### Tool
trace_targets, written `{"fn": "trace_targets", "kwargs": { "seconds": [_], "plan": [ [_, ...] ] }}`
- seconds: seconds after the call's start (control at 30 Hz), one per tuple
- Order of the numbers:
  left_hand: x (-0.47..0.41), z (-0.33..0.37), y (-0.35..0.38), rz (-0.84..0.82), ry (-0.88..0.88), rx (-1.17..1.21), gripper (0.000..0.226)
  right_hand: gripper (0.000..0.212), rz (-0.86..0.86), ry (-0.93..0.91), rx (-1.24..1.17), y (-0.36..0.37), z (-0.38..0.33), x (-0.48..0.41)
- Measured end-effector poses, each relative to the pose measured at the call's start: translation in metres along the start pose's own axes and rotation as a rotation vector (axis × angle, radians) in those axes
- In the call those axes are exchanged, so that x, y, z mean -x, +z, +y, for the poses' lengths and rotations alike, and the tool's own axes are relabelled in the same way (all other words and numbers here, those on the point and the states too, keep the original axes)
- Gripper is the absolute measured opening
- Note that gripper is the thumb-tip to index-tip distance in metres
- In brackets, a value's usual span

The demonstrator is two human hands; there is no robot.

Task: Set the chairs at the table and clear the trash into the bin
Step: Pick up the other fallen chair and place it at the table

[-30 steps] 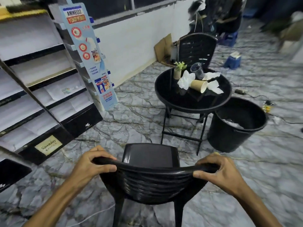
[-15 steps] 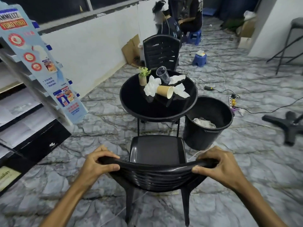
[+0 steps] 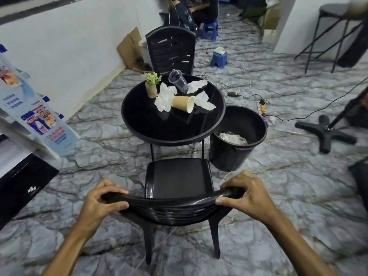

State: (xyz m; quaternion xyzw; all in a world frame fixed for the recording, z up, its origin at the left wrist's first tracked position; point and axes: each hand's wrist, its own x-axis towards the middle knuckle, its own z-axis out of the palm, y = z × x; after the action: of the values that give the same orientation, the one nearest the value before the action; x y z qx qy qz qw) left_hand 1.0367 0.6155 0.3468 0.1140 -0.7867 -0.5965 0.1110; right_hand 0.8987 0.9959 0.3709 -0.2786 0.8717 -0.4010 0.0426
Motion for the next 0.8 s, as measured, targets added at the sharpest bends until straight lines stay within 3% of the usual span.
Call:
{"fn": "trace_targets", "kwargs": {
  "seconds": [0.17,0.43,0.8],
  "plan": [
    [0.024,-0.021,-0.01,-0.024,-0.058,0.001,0.061,0.049,-0.04,0.028,0.003,0.011,-0.004,0.016],
    [0.045,-0.028,-0.009,-0.077,-0.104,0.049,0.06,0.065,-0.089,0.214,-0.11,0.016,-0.011,0.041],
    [0.037,-0.027,-0.015,-0.143,-0.058,0.025,0.055,0.066,-0.019,0.226,-0.141,0.031,-0.019,0.065]
  ]
}}
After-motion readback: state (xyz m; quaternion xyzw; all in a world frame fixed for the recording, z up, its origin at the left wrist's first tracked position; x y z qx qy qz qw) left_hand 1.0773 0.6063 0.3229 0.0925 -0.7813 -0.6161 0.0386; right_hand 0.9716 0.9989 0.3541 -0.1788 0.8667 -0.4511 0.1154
